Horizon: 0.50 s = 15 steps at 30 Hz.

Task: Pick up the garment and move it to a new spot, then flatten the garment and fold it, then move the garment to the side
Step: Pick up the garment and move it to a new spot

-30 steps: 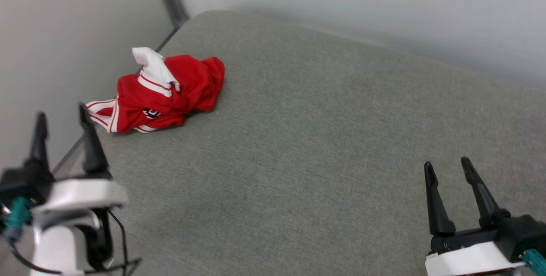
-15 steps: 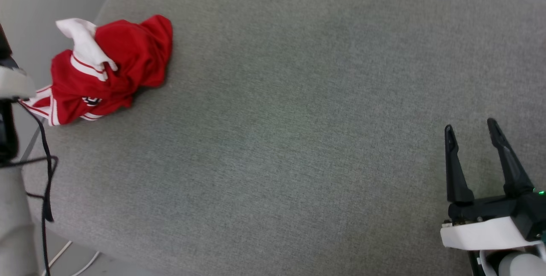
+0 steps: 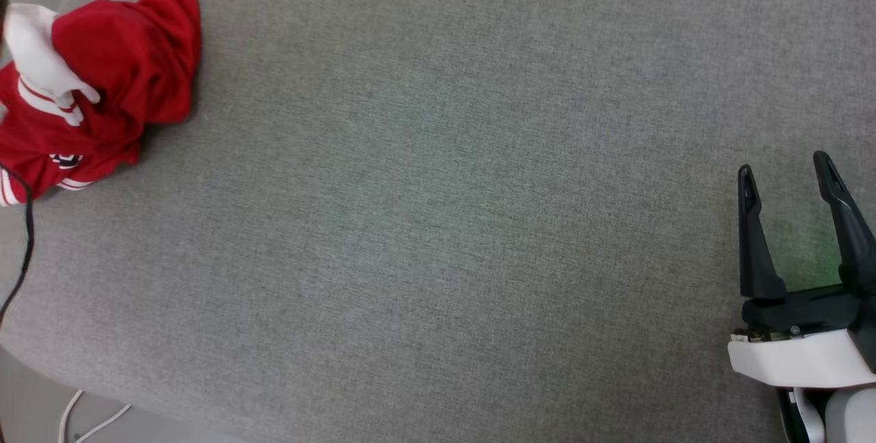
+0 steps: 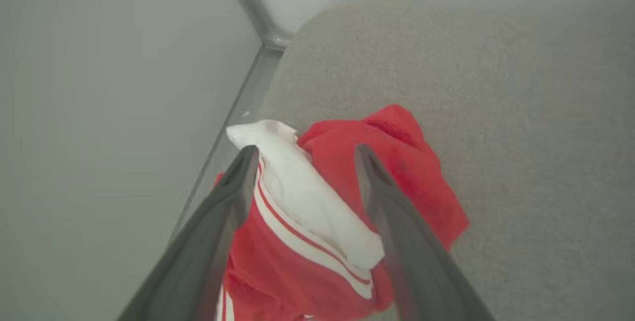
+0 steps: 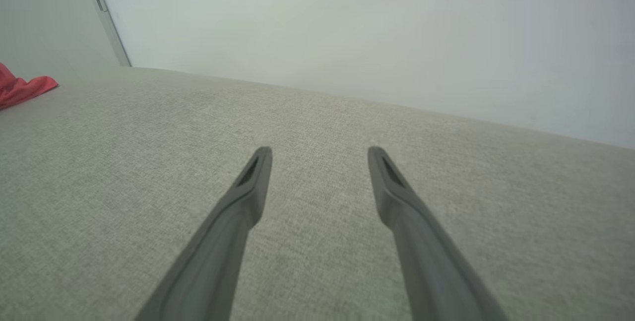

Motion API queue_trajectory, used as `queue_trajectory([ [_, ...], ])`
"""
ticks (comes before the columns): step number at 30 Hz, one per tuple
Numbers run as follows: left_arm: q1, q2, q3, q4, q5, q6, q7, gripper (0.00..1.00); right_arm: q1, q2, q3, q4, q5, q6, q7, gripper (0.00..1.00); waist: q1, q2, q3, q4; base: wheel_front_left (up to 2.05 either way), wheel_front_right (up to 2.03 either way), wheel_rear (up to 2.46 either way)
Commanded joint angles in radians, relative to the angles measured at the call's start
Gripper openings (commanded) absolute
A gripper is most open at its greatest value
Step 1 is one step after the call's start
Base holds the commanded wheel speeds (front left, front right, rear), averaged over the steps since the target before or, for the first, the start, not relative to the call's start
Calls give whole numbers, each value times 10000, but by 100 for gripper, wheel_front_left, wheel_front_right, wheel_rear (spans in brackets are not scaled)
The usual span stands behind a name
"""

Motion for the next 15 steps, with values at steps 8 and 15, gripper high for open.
queue_trajectory([
  [8,213,655,-1164,804,-2221,4,2730,100,-265,-296,65,-138,-115,-3,-25,100,-2,0,616,-344,0,0,0],
  [15,334,378,-1996,1696,-2896,3,3569,100,-370,-435,54,-120,-157,-5,-21,100,-2,0,1029,-505,0,0,0],
])
